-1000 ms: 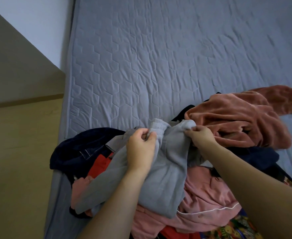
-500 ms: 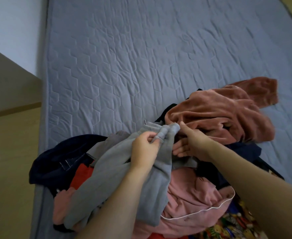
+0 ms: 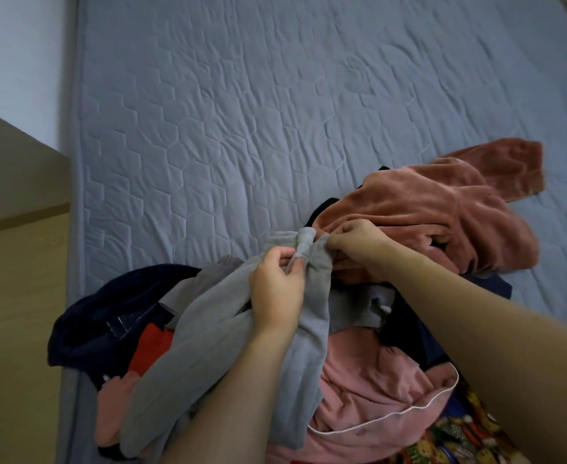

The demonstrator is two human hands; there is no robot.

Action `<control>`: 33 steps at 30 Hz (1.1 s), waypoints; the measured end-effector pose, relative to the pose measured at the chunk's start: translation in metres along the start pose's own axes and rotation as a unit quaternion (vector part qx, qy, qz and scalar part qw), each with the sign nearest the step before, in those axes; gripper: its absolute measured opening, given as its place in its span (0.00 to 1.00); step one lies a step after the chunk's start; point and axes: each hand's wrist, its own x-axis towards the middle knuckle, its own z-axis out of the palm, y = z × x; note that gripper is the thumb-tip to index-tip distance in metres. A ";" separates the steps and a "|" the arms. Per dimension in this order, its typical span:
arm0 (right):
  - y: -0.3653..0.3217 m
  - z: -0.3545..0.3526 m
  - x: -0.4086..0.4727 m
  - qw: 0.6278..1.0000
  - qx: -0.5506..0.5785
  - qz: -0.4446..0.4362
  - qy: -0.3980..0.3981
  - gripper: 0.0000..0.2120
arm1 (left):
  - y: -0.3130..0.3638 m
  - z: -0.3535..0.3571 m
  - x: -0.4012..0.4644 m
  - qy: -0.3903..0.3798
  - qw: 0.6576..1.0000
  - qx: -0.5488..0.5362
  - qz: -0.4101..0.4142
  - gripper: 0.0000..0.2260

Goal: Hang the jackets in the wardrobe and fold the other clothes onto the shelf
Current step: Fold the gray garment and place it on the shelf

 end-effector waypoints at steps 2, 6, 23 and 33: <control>0.002 0.001 -0.002 0.999 0.044 0.004 -0.010 0.05 | 0.000 0.002 -0.005 -0.006 0.999 0.031 0.036 0.04; 0.006 -0.002 -0.007 0.998 0.051 0.008 -0.028 0.15 | -0.003 0.005 -0.016 -0.032 0.995 0.073 0.060 0.08; -0.046 0.014 -0.069 0.893 -0.244 -0.379 -0.010 0.08 | 0.009 -0.094 0.089 -0.358 0.838 0.302 0.281 0.30; -0.120 0.058 -0.123 0.914 -0.153 -0.375 -0.036 0.11 | 0.064 -0.188 0.050 -0.248 0.781 0.358 0.448 0.18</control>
